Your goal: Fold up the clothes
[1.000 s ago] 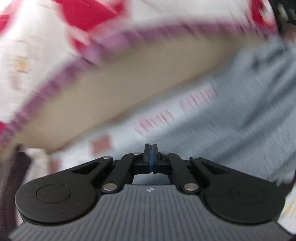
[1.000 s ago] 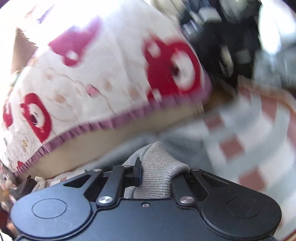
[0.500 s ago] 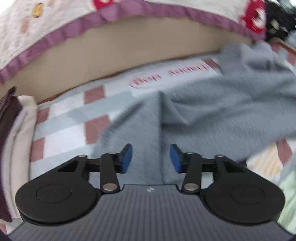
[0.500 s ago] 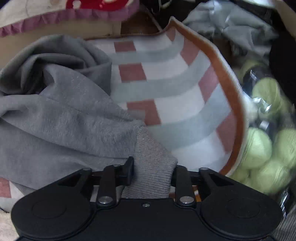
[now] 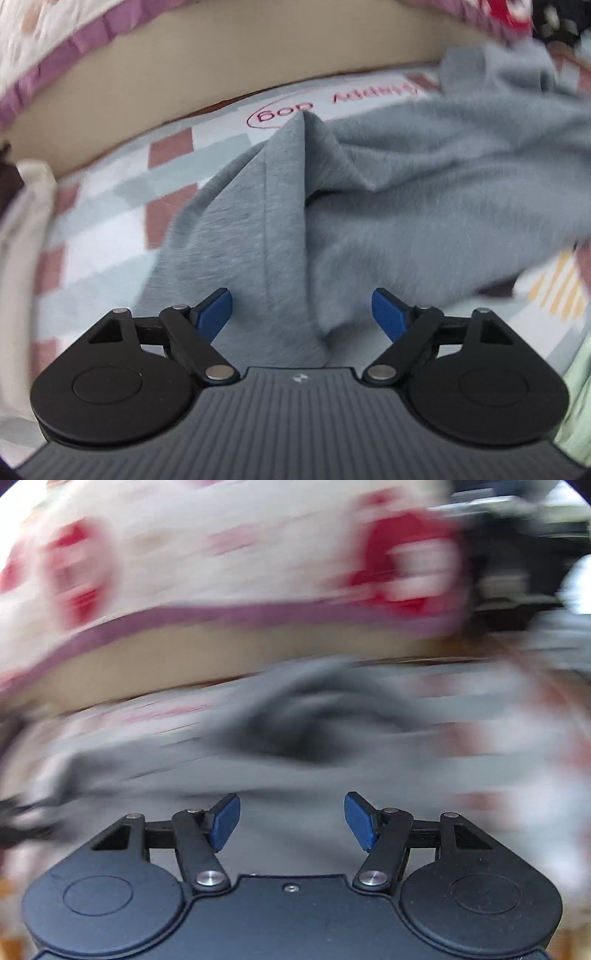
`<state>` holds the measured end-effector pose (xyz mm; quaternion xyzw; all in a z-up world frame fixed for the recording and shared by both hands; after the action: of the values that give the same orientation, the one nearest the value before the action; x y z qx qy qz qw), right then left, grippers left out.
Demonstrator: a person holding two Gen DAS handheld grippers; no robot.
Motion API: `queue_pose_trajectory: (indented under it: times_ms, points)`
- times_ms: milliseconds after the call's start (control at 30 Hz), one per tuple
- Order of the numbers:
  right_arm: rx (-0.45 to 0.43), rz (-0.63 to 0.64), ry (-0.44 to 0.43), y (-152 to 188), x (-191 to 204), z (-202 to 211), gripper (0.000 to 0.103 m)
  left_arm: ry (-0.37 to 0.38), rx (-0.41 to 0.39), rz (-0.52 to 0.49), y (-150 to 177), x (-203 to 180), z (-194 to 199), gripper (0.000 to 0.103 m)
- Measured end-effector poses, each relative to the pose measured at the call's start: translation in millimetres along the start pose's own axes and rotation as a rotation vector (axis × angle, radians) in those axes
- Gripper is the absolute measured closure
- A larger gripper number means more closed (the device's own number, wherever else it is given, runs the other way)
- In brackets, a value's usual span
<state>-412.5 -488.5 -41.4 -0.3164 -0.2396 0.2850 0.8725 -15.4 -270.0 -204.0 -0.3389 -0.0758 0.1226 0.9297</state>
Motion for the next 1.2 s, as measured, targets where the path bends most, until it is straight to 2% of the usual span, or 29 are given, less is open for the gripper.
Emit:
queue_pose_trajectory:
  times_ms: [67, 133, 167, 200, 233, 300, 367, 433, 467, 533, 567, 633, 700, 767, 800, 833, 867, 933, 1000, 1033, 1067, 1100, 1200]
  points:
    - [0.042, 0.103, -0.134, 10.7, 55.2, -36.7, 0.035, -0.020, 0.011, 0.033, -3.3, 2.6, -9.8, 0.020]
    - [0.087, 0.240, -0.217, 23.1, 107.4, -72.1, 0.035, -0.101, 0.007, -0.015, -7.6, 6.6, -16.2, 0.037]
    - [0.110, 0.316, -0.234, 30.3, 130.8, -87.6, 0.035, -0.142, 0.005, -0.040, -9.8, 8.6, -19.3, 0.068]
    - [0.120, 0.375, -0.248, 35.4, 148.0, -102.5, 0.035, -0.139, 0.016, -0.029, -13.8, 10.8, -21.7, 0.089]
    - [0.130, 0.432, -0.262, 40.4, 164.6, -117.4, 0.035, -0.135, 0.028, -0.017, -17.8, 13.0, -24.2, 0.089]
    - [0.125, 0.511, -0.285, 51.3, 186.3, -138.7, 0.035, -0.169, -0.014, -0.026, -34.4, 18.3, -19.0, 0.096]
    - [0.118, 0.564, -0.313, 61.2, 202.0, -155.8, 0.035, -0.259, -0.122, -0.069, -58.3, 24.2, -2.1, 0.100]
    - [0.131, 0.522, -0.359, 69.8, 203.1, -161.1, 0.035, -0.405, -0.254, -0.081, -84.9, 42.1, 21.3, 0.100]
    - [0.125, 0.492, -0.388, 74.3, 201.8, -158.9, 0.035, -0.434, -0.306, -0.035, -96.0, 55.8, 31.9, 0.100]
    - [0.112, 0.471, -0.414, 84.4, 197.9, -155.9, 0.035, -0.364, -0.343, 0.131, -108.5, 84.4, 39.4, 0.100]
    - [0.107, 0.483, -0.407, 90.1, 195.2, -155.8, 0.035, -0.352, -0.334, 0.172, -107.6, 92.0, 35.9, 0.100]
    - [0.144, 0.610, -0.378, 113.2, 206.0, -157.2, 0.035, -0.330, -0.314, 0.253, -105.2, 106.6, 28.3, 0.100]
    - [0.158, 0.776, -0.384, 135.1, 220.1, -155.1, 0.035, -0.382, -0.306, 0.204, -103.0, 106.5, 17.9, 0.100]
    - [0.106, 0.884, -0.358, 143.9, 228.1, -157.5, 0.038, -0.443, -0.305, 0.154, -101.1, 105.5, 8.7, 0.100]
    - [0.074, 0.919, -0.335, 144.9, 230.0, -159.7, 0.048, -0.464, -0.320, 0.154, -103.9, 107.4, 9.6, 0.100]
    - [0.061, 0.914, -0.313, 140.1, 228.2, -164.0, 0.082, -0.485, -0.335, 0.154, -106.9, 109.3, 10.8, 0.100]
    - [0.051, 0.906, -0.291, 134.7, 226.0, -168.4, 0.100, -0.506, -0.350, 0.155, -109.8, 111.2, 11.9, 0.100]
    - [-0.004, 0.841, -0.230, 111.1, 211.0, -175.4, 0.103, -0.511, -0.388, 0.186, -122.4, 119.2, 16.8, 0.099]
    - [-0.092, 0.768, -0.149, 80.0, 191.3, -177.6, 0.103, -0.479, -0.378, 0.198, -133.2, 124.0, 11.0, 0.090]
    - [-0.135, 0.731, -0.109, 64.5, 181.1, -178.4, 0.103, -0.424, -0.344, 0.185, -134.7, 120.3, 3.9, 0.081]
    - [-0.158, 0.656, -0.068, 47.1, 165.6, -179.6, 0.103, -0.369, -0.309, 0.170, -136.0, 116.3, -3.0, 0.056]
    - [-0.163, 0.584, -0.040, 34.9, 150.6, -181.5, 0.103, -0.303, -0.292, 0.147, -134.0, 108.3, -6.6, 0.045]
    - [-0.131, 0.354, -0.001, 14.5, 106.8, -190.6, 0.103, -0.167, -0.305, 0.091, -110.6, 67.2, 2.1, 0.043]
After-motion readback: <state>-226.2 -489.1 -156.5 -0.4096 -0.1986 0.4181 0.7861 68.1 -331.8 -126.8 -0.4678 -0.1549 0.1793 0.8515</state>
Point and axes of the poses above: each gripper's, at about its wrist camera, not at the fingertips, and z roughly against the way its jaws point, x to its left, y to its underside, the point moved 7 cm from there along -z, roughly the way its jaws point, and after that the axes turned 6 degrees about -x, right-handed, at the moved point
